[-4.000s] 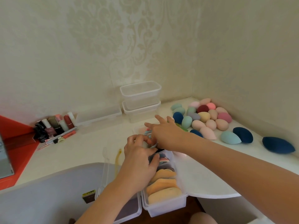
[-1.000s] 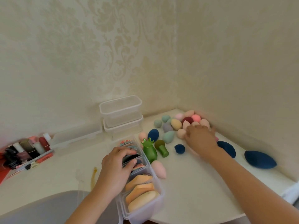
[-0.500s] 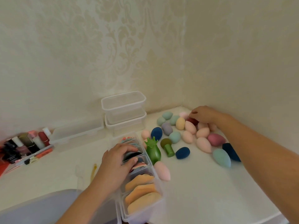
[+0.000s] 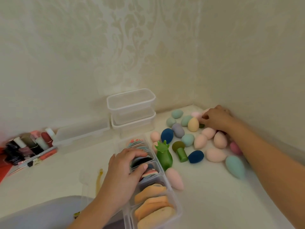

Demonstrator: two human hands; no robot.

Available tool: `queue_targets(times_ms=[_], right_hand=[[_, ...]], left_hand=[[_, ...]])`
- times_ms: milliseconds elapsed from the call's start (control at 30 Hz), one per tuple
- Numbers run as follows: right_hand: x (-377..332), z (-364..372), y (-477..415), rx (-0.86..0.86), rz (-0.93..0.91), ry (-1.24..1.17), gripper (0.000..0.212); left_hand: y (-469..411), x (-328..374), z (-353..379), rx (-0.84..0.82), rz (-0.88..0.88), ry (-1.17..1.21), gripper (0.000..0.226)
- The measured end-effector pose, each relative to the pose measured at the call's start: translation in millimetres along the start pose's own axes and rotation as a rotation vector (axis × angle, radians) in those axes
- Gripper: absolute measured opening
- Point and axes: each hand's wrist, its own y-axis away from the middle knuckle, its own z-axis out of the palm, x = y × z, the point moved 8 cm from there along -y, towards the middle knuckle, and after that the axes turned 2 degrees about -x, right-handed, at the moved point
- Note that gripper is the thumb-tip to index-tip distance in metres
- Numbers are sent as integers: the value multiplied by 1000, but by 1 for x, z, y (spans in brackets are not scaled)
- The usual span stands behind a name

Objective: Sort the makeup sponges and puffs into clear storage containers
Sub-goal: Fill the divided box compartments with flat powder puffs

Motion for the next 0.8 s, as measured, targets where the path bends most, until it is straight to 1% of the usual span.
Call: queue_targets(times_ms=[100,200,300,400,467,500,600,700,800], right_hand=[[-3,2,-1,-4,5,25,37],[-7,0,1,20,-9,-45,29],[-8,-12,5,71,6,-161,23],[-6,-35,7,160,17,-351,20],[-7,-57,15,251,2,-407,18],[-11,-70,21,300,-21,-409,18],[-35,-103,48,383,-138,-429,18],[-67,-124,81,376,-275,-447,15],[-93,-133,116,330,-355,-488,16]], left_hand=[[0,0,-1,9,7,4,27],[-1,-1,0,12,12,4,29],[-1,-6,1,17,3,14,24],[-1,-5,-2,36,2,61,4],[-2,-1,-4,34,12,72,13],[-4,2,-3,20,19,59,18],[-7,4,-1,-39,13,15,10],[-5,1,-3,-108,18,32,16],[2,-4,-9,-166,38,54,22]])
